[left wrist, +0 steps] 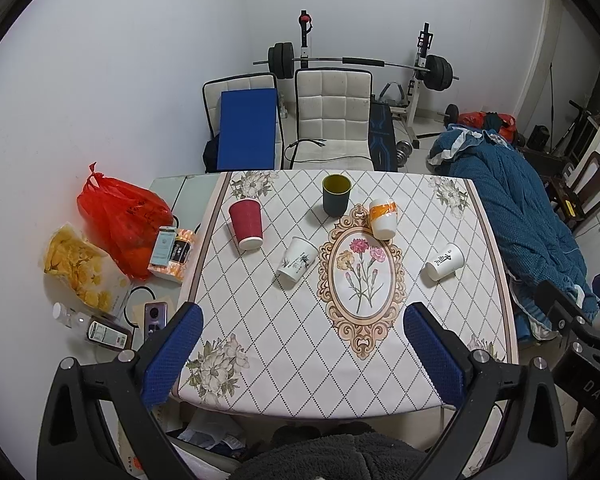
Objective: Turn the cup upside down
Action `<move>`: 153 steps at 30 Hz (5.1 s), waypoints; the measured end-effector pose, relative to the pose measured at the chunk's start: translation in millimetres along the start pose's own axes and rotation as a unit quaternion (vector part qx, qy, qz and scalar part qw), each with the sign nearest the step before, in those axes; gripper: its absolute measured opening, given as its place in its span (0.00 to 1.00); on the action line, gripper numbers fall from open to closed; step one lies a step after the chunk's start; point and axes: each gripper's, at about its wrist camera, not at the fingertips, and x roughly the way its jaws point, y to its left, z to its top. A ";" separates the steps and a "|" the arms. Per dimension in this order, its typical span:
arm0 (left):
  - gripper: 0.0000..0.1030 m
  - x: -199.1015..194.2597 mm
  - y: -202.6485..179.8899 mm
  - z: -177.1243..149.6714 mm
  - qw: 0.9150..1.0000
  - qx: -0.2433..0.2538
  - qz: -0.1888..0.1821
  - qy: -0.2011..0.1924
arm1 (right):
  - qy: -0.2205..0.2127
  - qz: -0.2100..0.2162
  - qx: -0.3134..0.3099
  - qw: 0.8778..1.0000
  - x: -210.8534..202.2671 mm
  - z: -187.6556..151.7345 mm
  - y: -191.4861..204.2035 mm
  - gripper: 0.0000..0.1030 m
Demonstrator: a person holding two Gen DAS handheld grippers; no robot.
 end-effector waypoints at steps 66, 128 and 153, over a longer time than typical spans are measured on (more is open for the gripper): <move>1.00 421.1 -2.1 60.5 0.945 0.193 0.026 0.263 | 0.369 -0.018 0.032 0.929 444.9 -54.3 59.1 1.00; 0.62 425.2 68.2 -115.9 0.905 -0.097 -0.051 0.411 | 0.397 0.026 -0.038 0.917 396.9 -157.8 -3.1 1.00; 0.83 451.4 -27.8 -104.2 0.911 -0.041 -0.057 0.407 | 0.405 0.005 -0.014 0.914 406.2 -178.2 -30.1 1.00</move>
